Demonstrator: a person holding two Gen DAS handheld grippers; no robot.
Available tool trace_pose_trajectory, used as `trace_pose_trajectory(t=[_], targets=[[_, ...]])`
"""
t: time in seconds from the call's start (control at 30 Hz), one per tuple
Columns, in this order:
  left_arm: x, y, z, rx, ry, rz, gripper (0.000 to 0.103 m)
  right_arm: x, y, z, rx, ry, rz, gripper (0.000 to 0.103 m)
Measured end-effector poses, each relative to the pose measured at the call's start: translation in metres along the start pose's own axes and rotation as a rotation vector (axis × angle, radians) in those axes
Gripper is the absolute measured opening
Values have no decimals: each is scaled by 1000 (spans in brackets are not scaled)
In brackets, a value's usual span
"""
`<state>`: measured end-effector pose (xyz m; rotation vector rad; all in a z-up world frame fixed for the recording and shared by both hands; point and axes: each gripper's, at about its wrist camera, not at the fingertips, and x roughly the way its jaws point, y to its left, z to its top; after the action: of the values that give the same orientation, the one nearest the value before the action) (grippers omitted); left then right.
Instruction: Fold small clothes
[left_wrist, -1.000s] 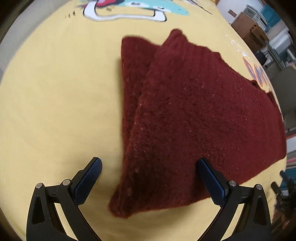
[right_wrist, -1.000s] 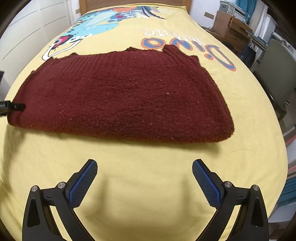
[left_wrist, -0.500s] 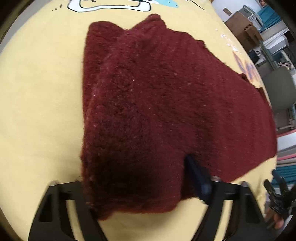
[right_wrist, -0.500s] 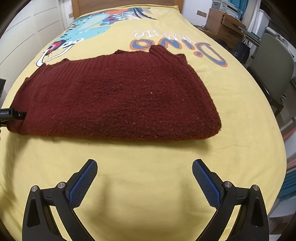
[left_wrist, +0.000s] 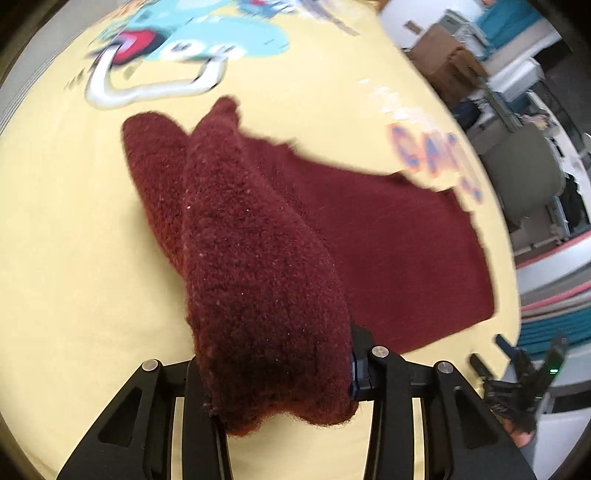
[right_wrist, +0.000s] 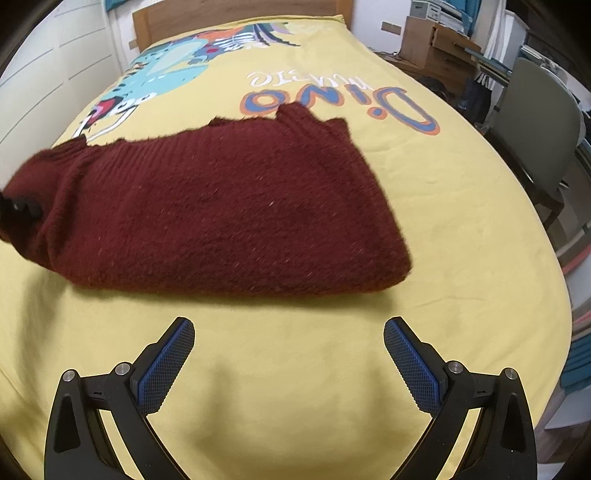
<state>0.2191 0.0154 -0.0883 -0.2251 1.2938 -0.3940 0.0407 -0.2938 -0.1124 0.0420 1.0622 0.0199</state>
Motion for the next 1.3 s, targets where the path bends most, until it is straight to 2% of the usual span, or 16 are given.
trace_pose_trajectory(t=[0.17, 0.3, 0.47, 0.57, 0.63, 0.73, 0.87, 0.9, 1.0, 1.07, 1.1, 1.23, 1.3], targets=[[-3, -79, 21, 133, -13, 16, 32, -12, -25, 13, 44, -32, 7, 102], [18, -154, 31, 233, -10, 15, 31, -24, -46, 24, 57, -63, -10, 102], [77, -223, 29, 336, 60, 33, 31, -33, -73, 30, 54, -64, -66, 102], [112, -245, 14, 384, 93, 108, 31, -30, -91, 28, 75, -36, -85, 102], [135, -251, 7, 388, 118, 162, 33, -29, -101, 24, 97, -25, -86, 102], [141, -240, -1, 383, 138, 198, 40, -27, -112, 16, 130, -10, -74, 102], [147, -248, -5, 399, 134, 241, 46, -22, -120, 7, 153, 15, -66, 102], [144, -250, -5, 393, 138, 238, 48, -22, -121, 5, 157, 19, -65, 102], [128, -249, -3, 360, 129, 213, 62, -20, -122, 3, 166, 24, -59, 102], [115, -251, -2, 347, 103, 208, 78, -21, -122, 4, 174, 26, -57, 102], [109, -250, -1, 343, 95, 206, 80, -21, -122, 4, 178, 27, -53, 102], [89, -243, 2, 305, 71, 182, 101, -26, -119, 6, 186, 18, -35, 102], [77, -235, 5, 284, 57, 154, 101, -31, -117, 9, 190, 8, -16, 102]])
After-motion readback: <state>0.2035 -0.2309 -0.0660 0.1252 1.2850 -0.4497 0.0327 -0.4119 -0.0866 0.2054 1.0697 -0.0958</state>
